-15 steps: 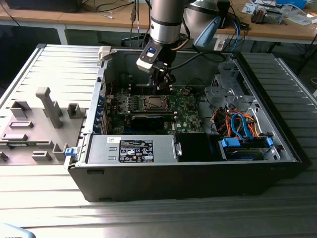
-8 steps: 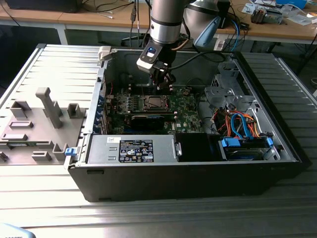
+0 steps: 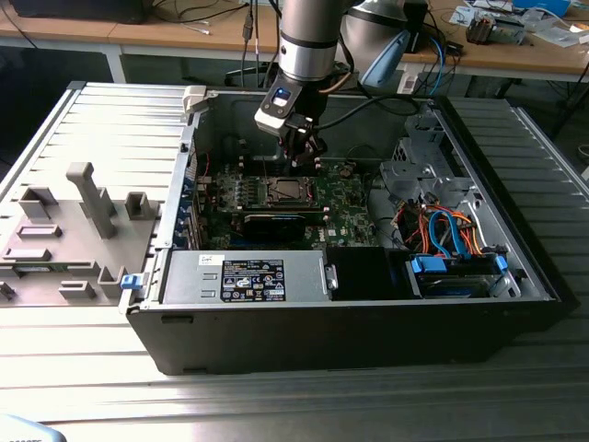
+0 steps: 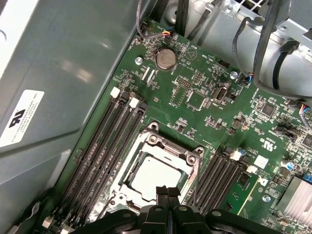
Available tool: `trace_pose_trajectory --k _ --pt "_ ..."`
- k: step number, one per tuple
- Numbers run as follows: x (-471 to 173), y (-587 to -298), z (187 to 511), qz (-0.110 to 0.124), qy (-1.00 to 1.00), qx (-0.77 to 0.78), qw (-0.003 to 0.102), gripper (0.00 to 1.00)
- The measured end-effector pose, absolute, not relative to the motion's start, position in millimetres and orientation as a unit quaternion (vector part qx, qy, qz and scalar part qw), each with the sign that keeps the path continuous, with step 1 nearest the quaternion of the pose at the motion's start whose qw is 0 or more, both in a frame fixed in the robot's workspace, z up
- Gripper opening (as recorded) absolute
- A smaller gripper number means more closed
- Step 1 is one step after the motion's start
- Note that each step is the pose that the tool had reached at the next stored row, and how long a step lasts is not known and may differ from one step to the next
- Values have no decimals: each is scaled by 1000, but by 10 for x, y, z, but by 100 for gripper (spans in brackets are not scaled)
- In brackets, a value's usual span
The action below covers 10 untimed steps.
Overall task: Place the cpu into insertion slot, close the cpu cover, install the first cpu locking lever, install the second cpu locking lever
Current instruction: 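Install the first cpu locking lever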
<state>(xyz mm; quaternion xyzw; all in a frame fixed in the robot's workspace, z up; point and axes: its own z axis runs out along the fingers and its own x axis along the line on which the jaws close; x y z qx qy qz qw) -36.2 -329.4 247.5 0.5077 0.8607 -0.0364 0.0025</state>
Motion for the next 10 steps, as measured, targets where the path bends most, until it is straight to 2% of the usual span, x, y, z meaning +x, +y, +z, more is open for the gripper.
trace_pose_trajectory --k 10 --pt "-362 -3294 2475 -36 867 498 3 11"
